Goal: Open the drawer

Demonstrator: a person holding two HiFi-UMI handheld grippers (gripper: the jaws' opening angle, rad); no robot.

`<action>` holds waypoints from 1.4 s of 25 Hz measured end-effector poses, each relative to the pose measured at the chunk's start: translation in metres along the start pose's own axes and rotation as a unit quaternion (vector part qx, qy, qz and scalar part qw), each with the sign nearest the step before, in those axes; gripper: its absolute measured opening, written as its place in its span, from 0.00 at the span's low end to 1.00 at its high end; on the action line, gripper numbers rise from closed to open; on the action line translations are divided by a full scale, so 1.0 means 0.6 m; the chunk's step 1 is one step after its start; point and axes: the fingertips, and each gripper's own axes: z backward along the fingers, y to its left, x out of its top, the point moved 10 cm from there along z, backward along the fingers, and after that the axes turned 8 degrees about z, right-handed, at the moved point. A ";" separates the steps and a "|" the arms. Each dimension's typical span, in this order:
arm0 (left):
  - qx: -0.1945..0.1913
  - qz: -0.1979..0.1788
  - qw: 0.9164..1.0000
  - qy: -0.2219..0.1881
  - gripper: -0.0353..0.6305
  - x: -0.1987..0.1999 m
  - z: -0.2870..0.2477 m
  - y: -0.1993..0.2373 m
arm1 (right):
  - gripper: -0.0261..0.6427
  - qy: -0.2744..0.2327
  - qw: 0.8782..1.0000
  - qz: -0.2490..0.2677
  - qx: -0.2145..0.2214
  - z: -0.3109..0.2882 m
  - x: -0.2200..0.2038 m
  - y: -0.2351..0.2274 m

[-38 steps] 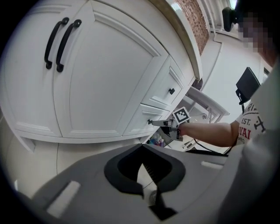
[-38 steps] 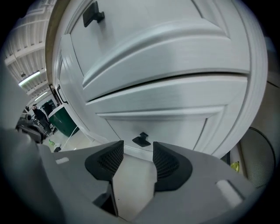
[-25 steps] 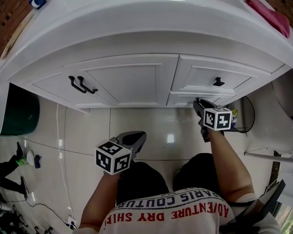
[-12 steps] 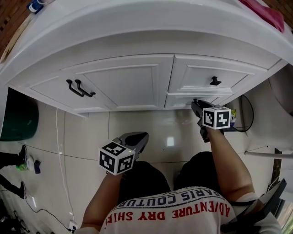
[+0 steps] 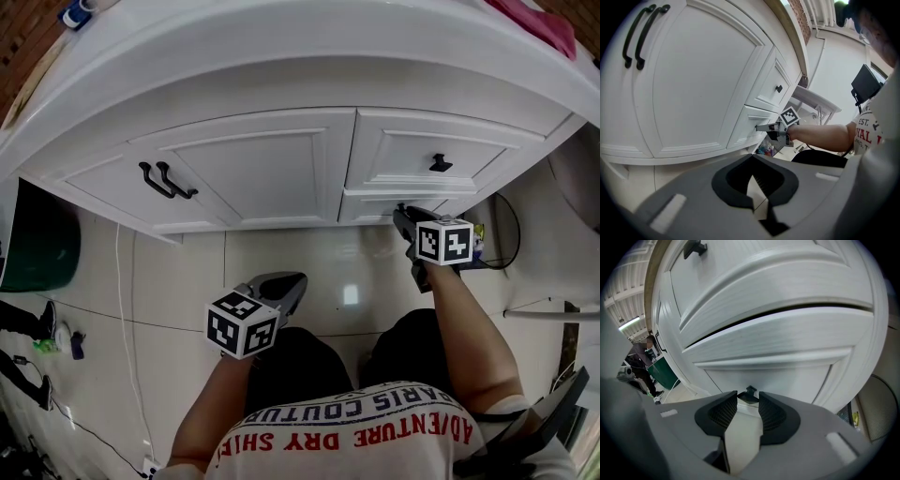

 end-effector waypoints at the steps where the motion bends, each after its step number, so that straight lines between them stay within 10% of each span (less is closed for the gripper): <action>1: -0.001 -0.001 1.000 0.000 0.03 -0.001 -0.001 0.000 | 0.26 0.001 1.000 0.000 0.001 0.002 -0.002 0.001; 35: -0.064 -0.056 0.996 0.024 0.03 0.020 -0.025 -0.038 | 0.26 0.063 0.998 0.004 0.017 0.142 -0.136 0.098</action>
